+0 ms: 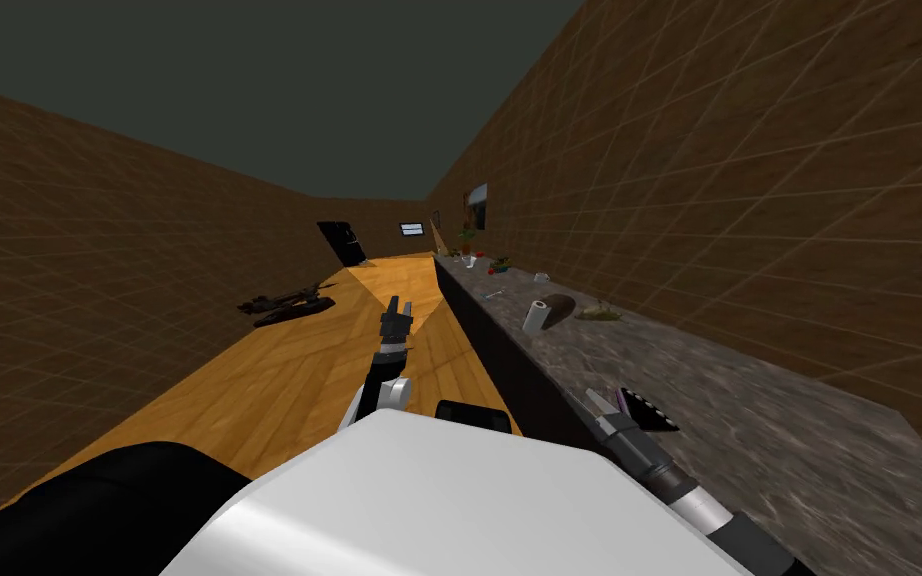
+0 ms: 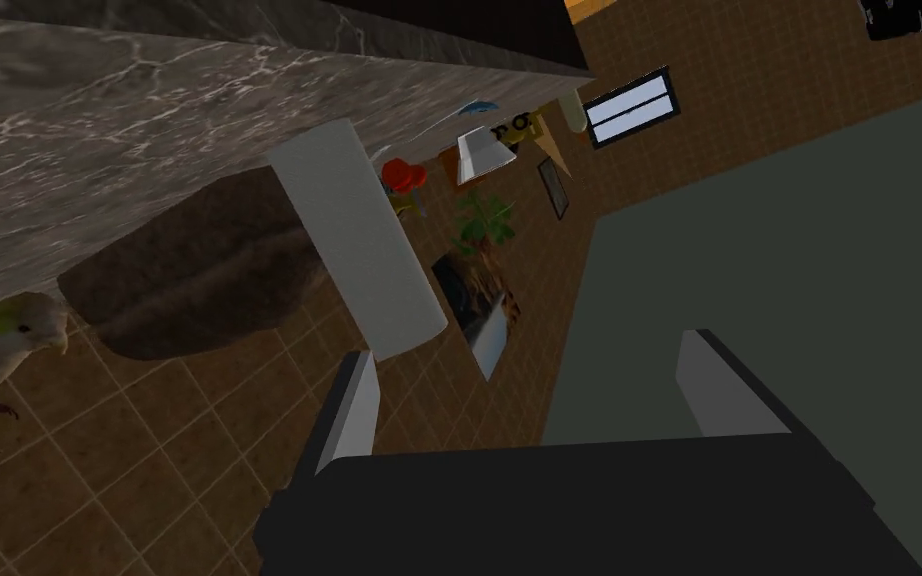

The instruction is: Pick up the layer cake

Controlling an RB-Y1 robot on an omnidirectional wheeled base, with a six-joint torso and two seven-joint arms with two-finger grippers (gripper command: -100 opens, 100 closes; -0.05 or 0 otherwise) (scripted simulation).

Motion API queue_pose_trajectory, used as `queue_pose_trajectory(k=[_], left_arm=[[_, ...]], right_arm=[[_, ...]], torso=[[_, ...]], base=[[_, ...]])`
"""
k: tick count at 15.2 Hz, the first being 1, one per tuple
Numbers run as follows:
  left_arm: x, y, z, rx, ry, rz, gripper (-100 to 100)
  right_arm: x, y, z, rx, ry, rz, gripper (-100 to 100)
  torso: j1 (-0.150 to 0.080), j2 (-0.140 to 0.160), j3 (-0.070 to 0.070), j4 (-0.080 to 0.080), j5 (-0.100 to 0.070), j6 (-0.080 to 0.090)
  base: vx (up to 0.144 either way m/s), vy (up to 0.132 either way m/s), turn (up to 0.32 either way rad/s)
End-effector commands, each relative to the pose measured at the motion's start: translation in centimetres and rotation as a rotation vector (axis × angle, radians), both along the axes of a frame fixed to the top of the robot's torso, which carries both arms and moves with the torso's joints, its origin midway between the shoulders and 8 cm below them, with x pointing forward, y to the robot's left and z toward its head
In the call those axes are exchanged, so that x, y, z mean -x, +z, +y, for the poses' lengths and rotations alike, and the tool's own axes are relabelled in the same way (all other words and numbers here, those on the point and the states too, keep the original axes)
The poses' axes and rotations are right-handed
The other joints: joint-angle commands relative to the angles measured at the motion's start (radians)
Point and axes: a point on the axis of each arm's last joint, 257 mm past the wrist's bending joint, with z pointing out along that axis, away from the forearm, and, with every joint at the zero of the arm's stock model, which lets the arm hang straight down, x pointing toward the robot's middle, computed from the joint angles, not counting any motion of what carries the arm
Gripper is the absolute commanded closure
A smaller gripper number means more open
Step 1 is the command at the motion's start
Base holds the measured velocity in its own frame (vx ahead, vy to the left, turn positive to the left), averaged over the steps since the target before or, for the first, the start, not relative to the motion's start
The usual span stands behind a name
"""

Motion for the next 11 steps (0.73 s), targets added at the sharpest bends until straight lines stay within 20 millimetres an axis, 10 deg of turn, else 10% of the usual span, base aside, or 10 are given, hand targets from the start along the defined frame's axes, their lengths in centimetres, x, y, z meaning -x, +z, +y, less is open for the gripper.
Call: queue_pose_trajectory(k=[1,11], left_arm=[[0.0,0.0,0.0,0.000,0.000,0.000,0],[0.0,0.0,0.0,0.000,0.000,0.000,0]], right_arm=[[1.8,-1.6,-0.8,0.078,0.027,0.061,-100],[7.5,-6.0,-3.1,0.328,0.141,0.234,-100]], torso=[[0.000,0.000,0.000,0.000,0.000,0.000],[0.000,0.000,0.000,0.000,0.000,-0.001]], base=[[-0.027,-0.029,0.322],[-0.035,-0.029,0.299]])
